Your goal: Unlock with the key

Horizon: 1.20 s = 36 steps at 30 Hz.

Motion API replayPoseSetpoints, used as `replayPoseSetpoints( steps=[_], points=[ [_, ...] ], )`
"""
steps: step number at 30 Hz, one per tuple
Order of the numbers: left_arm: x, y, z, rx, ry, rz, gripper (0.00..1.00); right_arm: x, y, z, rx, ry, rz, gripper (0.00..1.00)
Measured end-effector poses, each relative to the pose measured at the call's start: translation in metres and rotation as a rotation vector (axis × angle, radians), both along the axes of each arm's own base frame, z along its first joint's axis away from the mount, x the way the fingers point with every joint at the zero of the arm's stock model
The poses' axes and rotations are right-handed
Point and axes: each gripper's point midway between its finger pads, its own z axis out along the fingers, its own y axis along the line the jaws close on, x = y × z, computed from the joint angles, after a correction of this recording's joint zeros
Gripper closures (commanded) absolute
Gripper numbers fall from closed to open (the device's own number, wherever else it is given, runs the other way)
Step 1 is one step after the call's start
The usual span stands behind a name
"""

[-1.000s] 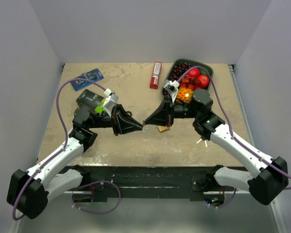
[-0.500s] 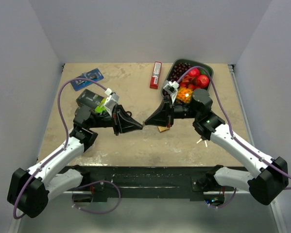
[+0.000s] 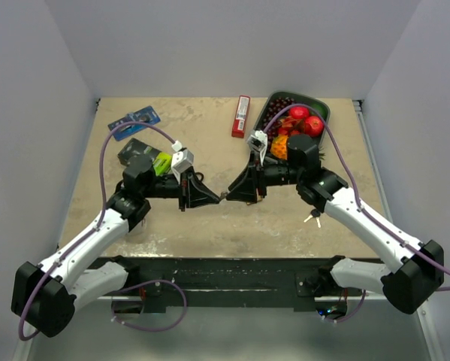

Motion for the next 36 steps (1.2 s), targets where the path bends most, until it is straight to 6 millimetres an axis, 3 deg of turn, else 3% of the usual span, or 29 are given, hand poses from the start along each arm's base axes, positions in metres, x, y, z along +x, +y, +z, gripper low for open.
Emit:
replayPoseSetpoints(
  steps=[5,10,20,24,36],
  points=[
    [0.001,0.001,-0.019,0.056,0.025,-0.001,1.00,0.007,-0.001,-0.008,-0.046,-0.015,-0.021,0.46],
    [0.002,0.002,-0.030,0.089,0.042,-0.007,1.00,0.016,0.000,-0.018,-0.077,-0.024,-0.042,0.53],
    [0.002,0.001,-0.039,0.112,0.059,-0.022,1.00,0.013,0.006,-0.037,-0.135,-0.006,-0.023,0.67],
    [0.002,0.001,-0.041,0.118,0.064,-0.024,1.00,0.012,0.007,-0.037,-0.136,-0.009,-0.017,0.79],
    [0.003,0.001,-0.048,0.136,0.084,-0.026,1.00,0.009,0.013,-0.043,-0.145,0.003,0.009,0.89]
  ],
)
